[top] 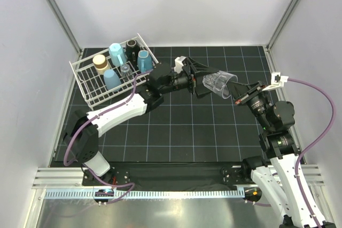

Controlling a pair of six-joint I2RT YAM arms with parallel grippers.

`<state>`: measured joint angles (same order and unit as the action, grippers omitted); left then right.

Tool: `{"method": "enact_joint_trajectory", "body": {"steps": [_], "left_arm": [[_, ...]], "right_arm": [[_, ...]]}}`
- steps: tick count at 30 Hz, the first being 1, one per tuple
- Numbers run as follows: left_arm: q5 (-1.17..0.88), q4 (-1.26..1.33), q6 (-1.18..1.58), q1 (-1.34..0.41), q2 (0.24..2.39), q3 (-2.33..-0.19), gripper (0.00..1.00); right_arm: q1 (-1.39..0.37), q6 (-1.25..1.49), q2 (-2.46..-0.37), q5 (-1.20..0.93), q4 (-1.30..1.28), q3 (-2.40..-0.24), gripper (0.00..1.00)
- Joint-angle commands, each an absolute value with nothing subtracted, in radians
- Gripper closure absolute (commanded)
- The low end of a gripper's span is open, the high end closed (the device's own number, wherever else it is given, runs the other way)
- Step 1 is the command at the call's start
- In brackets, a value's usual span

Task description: Load the cups into the dish rack

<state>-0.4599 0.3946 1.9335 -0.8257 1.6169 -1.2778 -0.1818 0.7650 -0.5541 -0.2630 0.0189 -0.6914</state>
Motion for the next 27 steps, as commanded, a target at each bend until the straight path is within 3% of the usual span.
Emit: {"method": "enact_joint_trajectory", "body": {"steps": [1, 3, 6, 9, 12, 17, 27], "left_arm": [[-0.429, 0.611, 1.987, -0.818, 1.605, -1.279, 1.0], [-0.434, 0.595, 1.968, -0.807, 1.595, -1.273, 1.0], [-0.44, 0.552, 1.927, -0.789, 1.572, -1.27, 1.0], [-0.457, 0.438, 1.84, -0.753, 1.537, -1.273, 1.0], [-0.469, 0.274, 1.706, -0.71, 1.506, -1.29, 1.0], [-0.454, -0.108, 1.386, -0.628, 1.45, -1.394, 1.0], [-0.134, -0.678, 0.767, -0.35, 1.401, -1.577, 1.0]], "right_arm": [[-0.201, 0.758, -0.554, -0.293, -0.029, -0.701, 0.85], [-0.199, 0.756, -0.554, -0.281, -0.054, -0.704, 0.79], [-0.199, 0.753, -0.551, -0.25, -0.098, -0.713, 0.5], [-0.201, 0.738, -0.545, -0.233, -0.132, -0.725, 0.33], [-0.201, 0.732, -0.545, -0.209, -0.167, -0.742, 0.23], [-0.201, 0.723, -0.554, -0.19, -0.209, -0.761, 0.18], [-0.204, 0.736, -0.563, -0.19, -0.232, -0.756, 0.18]]}}
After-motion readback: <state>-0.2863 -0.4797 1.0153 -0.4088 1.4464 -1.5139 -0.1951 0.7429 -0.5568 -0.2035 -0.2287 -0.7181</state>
